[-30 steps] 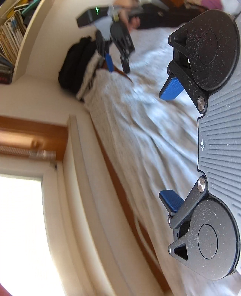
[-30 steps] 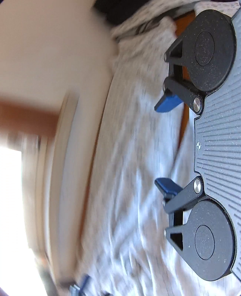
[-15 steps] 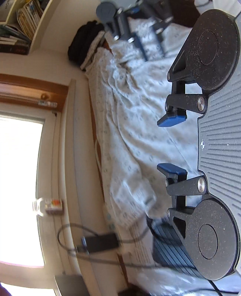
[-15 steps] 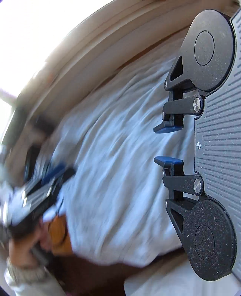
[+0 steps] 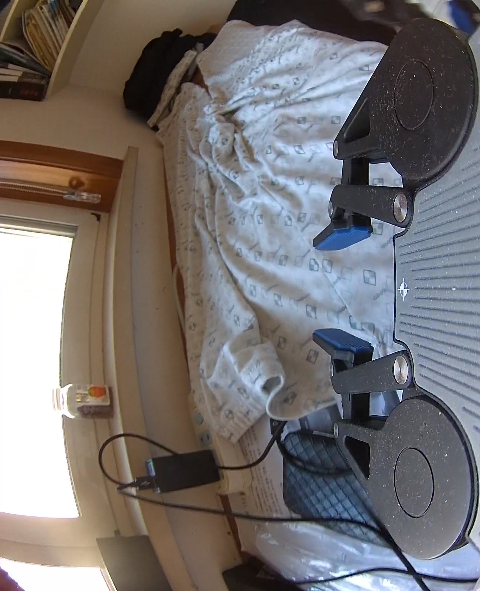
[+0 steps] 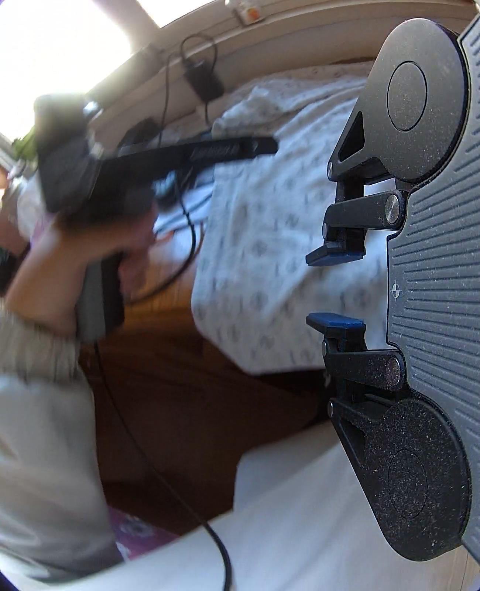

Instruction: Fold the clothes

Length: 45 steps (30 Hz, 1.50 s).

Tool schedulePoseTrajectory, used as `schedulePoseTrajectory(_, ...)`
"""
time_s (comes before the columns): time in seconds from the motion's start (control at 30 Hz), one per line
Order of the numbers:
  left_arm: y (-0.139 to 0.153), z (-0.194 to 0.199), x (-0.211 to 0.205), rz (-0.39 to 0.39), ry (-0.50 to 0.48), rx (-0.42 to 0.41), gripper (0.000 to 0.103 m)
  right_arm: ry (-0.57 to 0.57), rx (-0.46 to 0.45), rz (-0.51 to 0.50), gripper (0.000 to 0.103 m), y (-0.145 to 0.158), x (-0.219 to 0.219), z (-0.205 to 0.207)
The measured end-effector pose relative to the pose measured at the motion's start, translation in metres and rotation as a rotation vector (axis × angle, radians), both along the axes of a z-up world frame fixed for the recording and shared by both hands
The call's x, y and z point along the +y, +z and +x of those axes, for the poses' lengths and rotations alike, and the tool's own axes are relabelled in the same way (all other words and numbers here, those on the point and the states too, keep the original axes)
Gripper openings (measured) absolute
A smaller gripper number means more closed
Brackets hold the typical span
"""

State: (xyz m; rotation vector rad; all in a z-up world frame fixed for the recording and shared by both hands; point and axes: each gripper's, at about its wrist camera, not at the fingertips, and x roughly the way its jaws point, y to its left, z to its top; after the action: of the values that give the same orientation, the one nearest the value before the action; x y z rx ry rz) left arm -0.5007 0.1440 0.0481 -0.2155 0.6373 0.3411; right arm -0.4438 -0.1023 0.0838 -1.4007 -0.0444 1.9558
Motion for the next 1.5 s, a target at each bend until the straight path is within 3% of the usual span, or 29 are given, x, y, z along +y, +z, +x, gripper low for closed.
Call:
schedulePoseTrajectory(0.3, -0.003, 0.008, 0.001, -0.007, -0.002, 0.015, 0.051, 0.06, -0.103, -0.001, 0.04, -0.023, -0.018, -0.015)
schedulePoseTrajectory(0.57, -0.004, 0.008, 0.004, -0.016, 0.005, 0.018, 0.053, 0.118, -0.208, 0.041, 0.06, -0.043, -0.035, -0.017)
schedulePoseTrajectory(0.77, -0.004, 0.005, 0.009, -0.034, 0.022, 0.007, 0.053, 0.165, -0.276, 0.098, 0.061, -0.053, -0.045, -0.019)
schedulePoseTrajectory(0.83, -0.004, 0.004, 0.009, -0.034, 0.024, 0.007, 0.053, 0.17, -0.282, 0.112, 0.055, -0.054, -0.046, -0.019)
schedulePoseTrajectory(0.9, -0.004, 0.002, 0.009, -0.034, 0.026, 0.008, 0.053, 0.164, -0.288, 0.139, 0.039, -0.051, -0.046, -0.017)
schedulePoseTrajectory(0.97, -0.003, 0.0, 0.01, -0.035, 0.031, 0.003, 0.054, 0.15, -0.278, 0.149, 0.008, -0.045, -0.041, -0.013)
schedulePoseTrajectory(1.0, -0.002, -0.001, 0.011, -0.037, 0.034, -0.003, 0.054, 0.141, -0.269, 0.151, 0.004, -0.042, -0.038, -0.011)
schedulePoseTrajectory(1.17, 0.005, -0.009, 0.015, -0.036, 0.046, -0.028, 0.054, 0.099, -0.19, 0.186, 0.002, -0.014, -0.025, 0.005)
schedulePoseTrajectory(1.3, 0.016, -0.02, 0.021, -0.026, 0.074, -0.068, 0.054, 0.037, -0.148, 0.247, 0.002, 0.025, 0.001, 0.025)
schedulePoseTrajectory(1.5, 0.033, -0.037, 0.035, -0.037, 0.128, -0.127, 0.058, -0.118, -0.071, 0.336, 0.002, 0.082, 0.078, 0.072)
